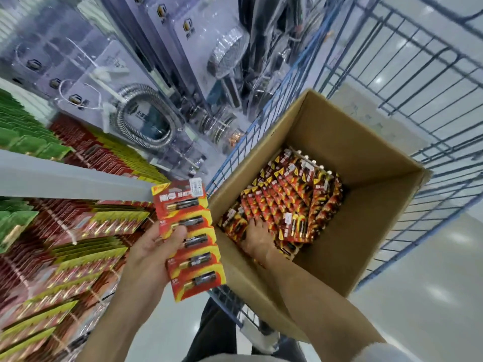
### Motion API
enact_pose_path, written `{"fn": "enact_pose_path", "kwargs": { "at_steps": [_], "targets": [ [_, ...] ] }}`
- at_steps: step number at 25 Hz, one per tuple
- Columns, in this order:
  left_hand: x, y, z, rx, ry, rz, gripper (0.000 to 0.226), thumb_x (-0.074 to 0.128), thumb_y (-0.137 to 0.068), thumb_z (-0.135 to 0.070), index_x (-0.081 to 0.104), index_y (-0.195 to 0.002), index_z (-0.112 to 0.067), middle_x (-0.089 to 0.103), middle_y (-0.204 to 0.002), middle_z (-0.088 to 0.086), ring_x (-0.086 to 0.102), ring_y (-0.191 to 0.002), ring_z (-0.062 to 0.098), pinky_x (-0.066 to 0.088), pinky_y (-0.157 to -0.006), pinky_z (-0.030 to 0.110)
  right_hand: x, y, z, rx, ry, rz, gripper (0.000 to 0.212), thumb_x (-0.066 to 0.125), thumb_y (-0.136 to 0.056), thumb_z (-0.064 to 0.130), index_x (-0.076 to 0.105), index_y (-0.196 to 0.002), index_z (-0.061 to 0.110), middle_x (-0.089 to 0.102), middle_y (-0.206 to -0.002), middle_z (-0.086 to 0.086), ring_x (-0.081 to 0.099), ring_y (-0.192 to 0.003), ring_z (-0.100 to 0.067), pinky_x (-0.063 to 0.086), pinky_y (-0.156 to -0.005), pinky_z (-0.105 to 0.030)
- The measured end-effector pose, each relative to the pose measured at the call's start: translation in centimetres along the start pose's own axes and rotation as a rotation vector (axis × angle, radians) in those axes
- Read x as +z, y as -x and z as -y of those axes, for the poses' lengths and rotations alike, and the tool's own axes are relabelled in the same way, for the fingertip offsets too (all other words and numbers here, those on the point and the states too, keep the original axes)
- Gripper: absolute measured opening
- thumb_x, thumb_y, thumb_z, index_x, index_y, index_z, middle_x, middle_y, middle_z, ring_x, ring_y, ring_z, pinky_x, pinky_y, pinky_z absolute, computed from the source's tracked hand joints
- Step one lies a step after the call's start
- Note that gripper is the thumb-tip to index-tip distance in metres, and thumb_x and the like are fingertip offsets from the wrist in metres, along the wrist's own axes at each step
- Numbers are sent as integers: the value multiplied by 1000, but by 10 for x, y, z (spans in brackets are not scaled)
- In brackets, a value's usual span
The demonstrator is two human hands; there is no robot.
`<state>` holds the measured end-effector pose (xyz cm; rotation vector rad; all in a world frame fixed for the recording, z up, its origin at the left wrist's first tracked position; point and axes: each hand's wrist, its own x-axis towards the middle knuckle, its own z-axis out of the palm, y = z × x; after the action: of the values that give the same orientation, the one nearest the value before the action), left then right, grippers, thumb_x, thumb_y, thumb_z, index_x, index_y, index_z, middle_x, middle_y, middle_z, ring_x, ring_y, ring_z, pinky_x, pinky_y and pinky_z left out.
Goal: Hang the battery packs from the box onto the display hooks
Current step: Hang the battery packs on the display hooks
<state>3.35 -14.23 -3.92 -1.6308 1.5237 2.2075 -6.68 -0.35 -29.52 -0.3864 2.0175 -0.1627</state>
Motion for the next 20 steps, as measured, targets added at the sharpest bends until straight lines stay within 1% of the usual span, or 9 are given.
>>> {"fn": "enact_pose_path", "kwargs": {
  "at_steps": [2,4,7,9,10,12,14,17,20],
  "targets": [
    [-7,-1,5,-44,-4,-2,38,68,-82,-23,71,-120,-21,80,-108,8,79,-93,30,64,-77,49,15,-12,3,-7,141,-69,80,65,-95,26,20,-158,10,21,-164,-14,24,-149,-36,35,-118,-52],
    [-13,-4,9,-70,2,-3,41,69,-81,-23,70,-122,-20,79,-110,10,78,-95,32,60,-83,49,21,-21,4,-13,158,-74,71,60,-97,20,24,-158,11,20,-165,-15,29,-148,-36,36,-118,-49],
    [-19,-8,11,-77,-14,58,49,83,-71,-27,72,-119,-21,79,-109,10,78,-95,31,65,-71,43,21,-21,-4,-45,21,-8,54,55,-100,16,39,-151,11,34,-159,-18,50,-135,-36,43,-111,-39],
    [-21,-9,7,-68,-39,145,74,100,-52,-31,71,-120,-21,79,-109,11,78,-97,32,65,-69,41,12,-7,-16,-25,-163,-42,46,56,-102,19,46,-145,10,51,-147,-17,54,-131,-34,43,-110,-37],
    [-22,-8,3,-54,-58,189,77,101,-52,-26,70,-122,-20,79,-110,12,77,-99,33,65,-70,41,3,6,-21,1,-283,-83,43,57,-102,22,48,-143,11,56,-143,-14,55,-129,-32,44,-109,-36],
    [-22,-8,-5,-10,-83,258,63,87,-65,-6,67,-125,-17,78,-110,13,77,-99,32,65,-72,39,-19,36,-38,54,-553,-141,41,60,-102,29,51,-139,16,62,-135,-9,62,-116,-25,50,-100,-36],
    [-17,-5,-13,19,-105,306,55,78,-72,0,68,-124,-15,78,-111,14,77,-99,32,65,-72,38,-47,79,-49,65,-852,-174,42,68,-97,36,53,-134,23,66,-129,-8,69,-101,-19,57,-88,-35],
    [-13,6,-25,37,-95,373,46,76,-79,-6,69,-124,-13,77,-114,17,77,-99,33,65,-74,39,-91,171,-42,-69,-1297,-234,36,69,-97,21,55,-130,23,70,-125,-7,74,-106,-24,62,-87,-42],
    [-13,27,-31,46,-19,423,42,71,-85,-10,67,-127,-14,77,-115,17,78,-96,33,66,-70,40,-113,263,-23,-226,-1425,-288,40,68,-95,18,54,-132,26,74,-121,-3,73,-109,-26,61,-89,-47]
  ]
}}
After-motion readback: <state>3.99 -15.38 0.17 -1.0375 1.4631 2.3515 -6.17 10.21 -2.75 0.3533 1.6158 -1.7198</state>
